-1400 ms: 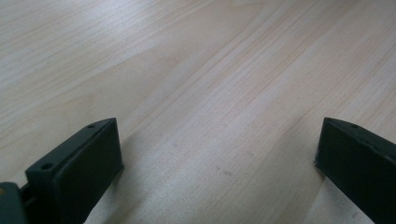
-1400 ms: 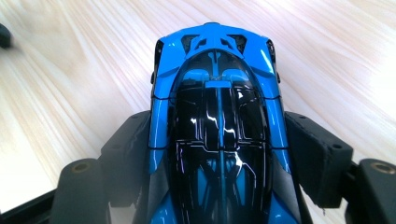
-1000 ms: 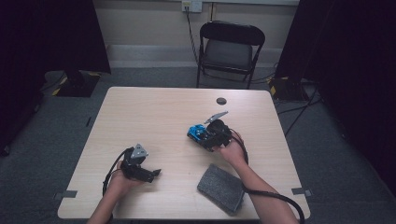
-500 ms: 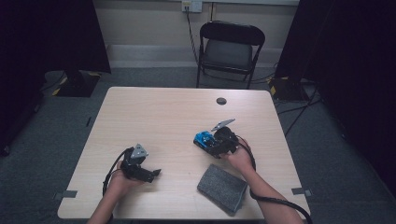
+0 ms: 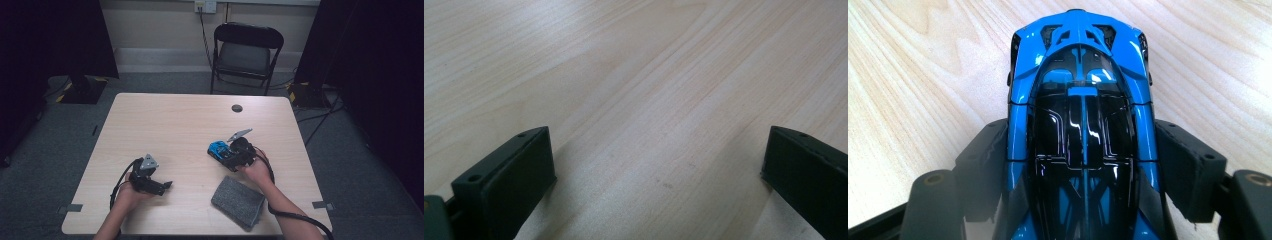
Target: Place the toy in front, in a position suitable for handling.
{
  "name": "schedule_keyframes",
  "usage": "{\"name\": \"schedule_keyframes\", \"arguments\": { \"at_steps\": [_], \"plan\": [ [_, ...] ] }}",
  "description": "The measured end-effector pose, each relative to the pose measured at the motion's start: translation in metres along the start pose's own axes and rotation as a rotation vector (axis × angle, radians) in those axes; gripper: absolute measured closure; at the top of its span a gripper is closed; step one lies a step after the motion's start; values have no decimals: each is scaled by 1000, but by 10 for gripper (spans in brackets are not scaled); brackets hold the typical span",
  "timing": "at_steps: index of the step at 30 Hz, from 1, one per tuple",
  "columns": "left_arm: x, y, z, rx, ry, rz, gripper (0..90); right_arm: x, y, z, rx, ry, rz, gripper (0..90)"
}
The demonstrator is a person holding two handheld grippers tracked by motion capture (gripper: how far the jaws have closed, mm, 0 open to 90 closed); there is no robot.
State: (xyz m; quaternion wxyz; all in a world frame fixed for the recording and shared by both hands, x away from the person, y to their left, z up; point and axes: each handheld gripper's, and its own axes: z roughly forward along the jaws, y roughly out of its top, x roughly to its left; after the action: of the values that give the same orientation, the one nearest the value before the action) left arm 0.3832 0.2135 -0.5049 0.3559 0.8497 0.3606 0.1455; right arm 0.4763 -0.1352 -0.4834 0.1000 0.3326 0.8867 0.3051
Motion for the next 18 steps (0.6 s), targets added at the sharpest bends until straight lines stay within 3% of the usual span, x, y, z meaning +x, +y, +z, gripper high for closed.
{"name": "schedule_keyframes", "arguments": {
  "at_steps": [11,13,14,18],
  "plan": [
    [0,0,0,0,0,0,0,1,-3,0,-21,-6,-23,266],
    [0,0,0,0,0,0,0,1,-4,-1,-32,-12,-30,242],
    [0,0,0,0,1,0,0,2,-4,-4,-52,-21,-45,186],
    [0,0,0,0,3,-1,0,1,-7,-10,-50,-15,-49,166]
  ]
}}
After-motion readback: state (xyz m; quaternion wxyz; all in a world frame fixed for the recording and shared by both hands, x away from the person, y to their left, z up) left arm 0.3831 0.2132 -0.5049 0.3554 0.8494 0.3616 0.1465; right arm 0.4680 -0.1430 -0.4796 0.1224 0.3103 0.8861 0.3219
